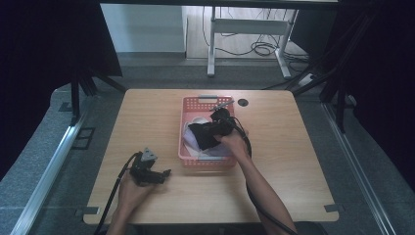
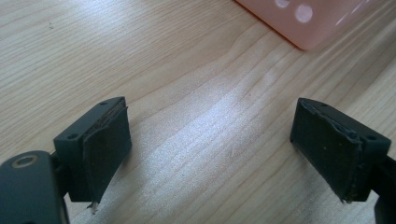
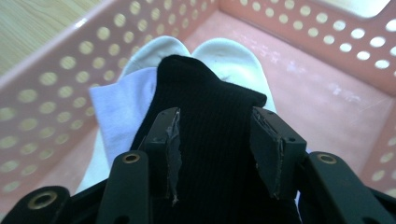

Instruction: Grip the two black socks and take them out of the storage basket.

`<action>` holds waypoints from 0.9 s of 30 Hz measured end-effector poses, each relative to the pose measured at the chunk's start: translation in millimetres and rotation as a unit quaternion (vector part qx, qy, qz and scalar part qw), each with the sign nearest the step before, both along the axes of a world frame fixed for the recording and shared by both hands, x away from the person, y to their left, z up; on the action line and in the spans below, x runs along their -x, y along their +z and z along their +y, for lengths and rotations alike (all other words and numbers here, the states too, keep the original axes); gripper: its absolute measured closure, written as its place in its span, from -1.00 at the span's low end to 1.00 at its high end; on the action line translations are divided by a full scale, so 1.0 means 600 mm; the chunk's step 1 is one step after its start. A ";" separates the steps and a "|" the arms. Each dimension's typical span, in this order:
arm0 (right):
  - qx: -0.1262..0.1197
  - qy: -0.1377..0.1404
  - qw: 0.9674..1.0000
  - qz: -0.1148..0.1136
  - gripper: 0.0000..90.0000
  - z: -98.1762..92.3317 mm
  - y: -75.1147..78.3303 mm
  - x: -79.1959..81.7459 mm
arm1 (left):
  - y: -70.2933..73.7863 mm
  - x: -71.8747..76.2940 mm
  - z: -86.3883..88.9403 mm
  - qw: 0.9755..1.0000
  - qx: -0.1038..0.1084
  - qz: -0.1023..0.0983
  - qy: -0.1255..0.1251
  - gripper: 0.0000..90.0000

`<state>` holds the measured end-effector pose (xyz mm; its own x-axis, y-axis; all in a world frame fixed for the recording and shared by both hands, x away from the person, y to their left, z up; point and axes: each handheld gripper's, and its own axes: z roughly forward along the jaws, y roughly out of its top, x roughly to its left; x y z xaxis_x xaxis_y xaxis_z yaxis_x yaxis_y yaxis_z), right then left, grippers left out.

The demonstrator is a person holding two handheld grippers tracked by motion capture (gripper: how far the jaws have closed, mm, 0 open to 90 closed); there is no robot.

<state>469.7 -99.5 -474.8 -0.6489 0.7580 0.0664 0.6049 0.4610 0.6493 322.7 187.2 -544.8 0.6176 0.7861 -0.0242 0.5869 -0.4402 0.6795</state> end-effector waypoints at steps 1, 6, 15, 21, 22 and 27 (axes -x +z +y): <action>0.003 -0.003 1.000 0.002 0.18 0.001 -0.002 -0.002 | 0.000 0.000 0.000 1.000 0.000 0.000 0.000 -0.73; 0.013 -0.007 1.000 0.012 0.22 0.008 -0.013 -0.009 | 0.000 0.000 0.000 1.000 0.001 0.000 0.001 -0.73; 0.036 -0.004 0.999 0.016 0.94 0.016 -0.018 -0.006 | 0.000 0.000 0.000 1.000 0.001 -0.001 0.001 -0.73; 0.001 0.010 1.000 -0.005 0.95 0.014 0.016 0.006 | 0.000 0.000 0.000 1.000 0.001 -0.001 0.001 -0.73; -0.006 0.015 1.000 -0.006 0.95 0.016 0.022 0.007 | -0.001 0.000 0.000 1.000 0.001 -0.001 0.001 -0.73; -0.026 0.032 0.999 -0.015 0.95 0.019 0.052 0.017 | 0.000 0.000 0.000 1.000 0.002 0.000 0.000 -0.73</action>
